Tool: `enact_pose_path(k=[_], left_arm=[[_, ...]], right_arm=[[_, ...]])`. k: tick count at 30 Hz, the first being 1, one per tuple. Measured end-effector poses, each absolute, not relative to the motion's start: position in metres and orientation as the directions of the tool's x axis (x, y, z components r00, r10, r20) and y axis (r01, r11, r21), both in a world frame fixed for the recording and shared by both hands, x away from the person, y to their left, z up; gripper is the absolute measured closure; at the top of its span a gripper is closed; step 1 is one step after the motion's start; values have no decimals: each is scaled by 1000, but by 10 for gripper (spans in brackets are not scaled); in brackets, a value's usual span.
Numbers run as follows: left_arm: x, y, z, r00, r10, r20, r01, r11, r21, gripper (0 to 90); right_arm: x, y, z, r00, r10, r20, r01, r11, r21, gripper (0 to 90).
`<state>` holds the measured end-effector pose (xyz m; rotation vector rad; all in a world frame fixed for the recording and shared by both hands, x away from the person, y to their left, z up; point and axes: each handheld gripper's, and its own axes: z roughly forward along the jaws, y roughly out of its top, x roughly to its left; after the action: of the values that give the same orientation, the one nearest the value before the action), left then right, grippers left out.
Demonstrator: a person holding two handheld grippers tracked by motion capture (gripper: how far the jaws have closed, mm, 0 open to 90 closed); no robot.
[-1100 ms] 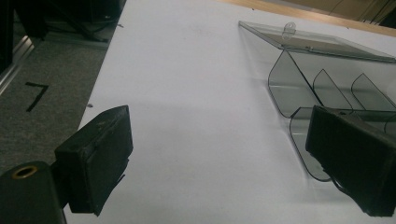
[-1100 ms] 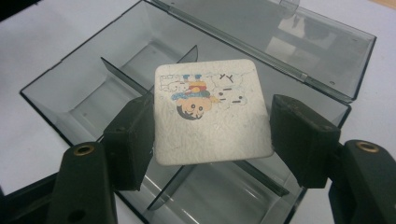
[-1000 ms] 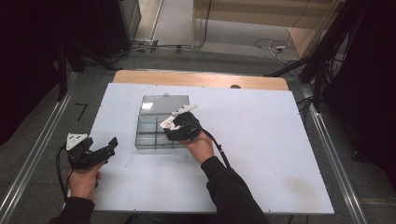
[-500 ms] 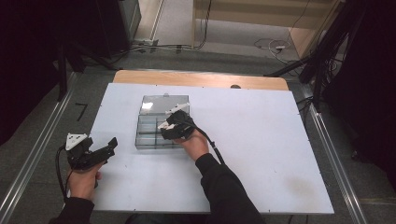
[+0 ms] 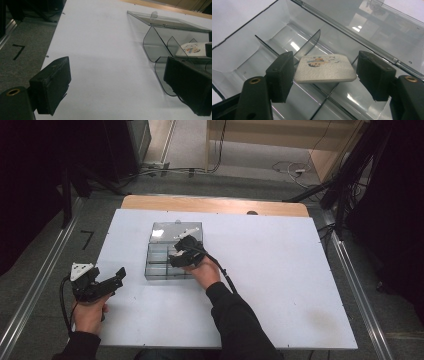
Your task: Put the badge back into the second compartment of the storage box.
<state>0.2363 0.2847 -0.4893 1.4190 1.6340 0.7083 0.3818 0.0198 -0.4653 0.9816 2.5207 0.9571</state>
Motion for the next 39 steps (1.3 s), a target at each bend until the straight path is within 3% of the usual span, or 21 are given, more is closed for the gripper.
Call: enact_pose_path(k=[9, 19, 39], left_arm=[[236, 284, -490, -6, 975, -224, 500, 197, 843, 75], [236, 283, -489, -6, 977, -214, 499, 188, 846, 75], [237, 280, -489, -1, 979, -202, 502, 175, 847, 75]], right_arm=[[370, 7, -454, -745, 667, 22, 485, 518, 705, 249], [357, -40, -445, -742, 666, 78, 494, 464, 735, 190], [343, -107, -449, -701, 708, 91, 521, 420, 743, 170]])
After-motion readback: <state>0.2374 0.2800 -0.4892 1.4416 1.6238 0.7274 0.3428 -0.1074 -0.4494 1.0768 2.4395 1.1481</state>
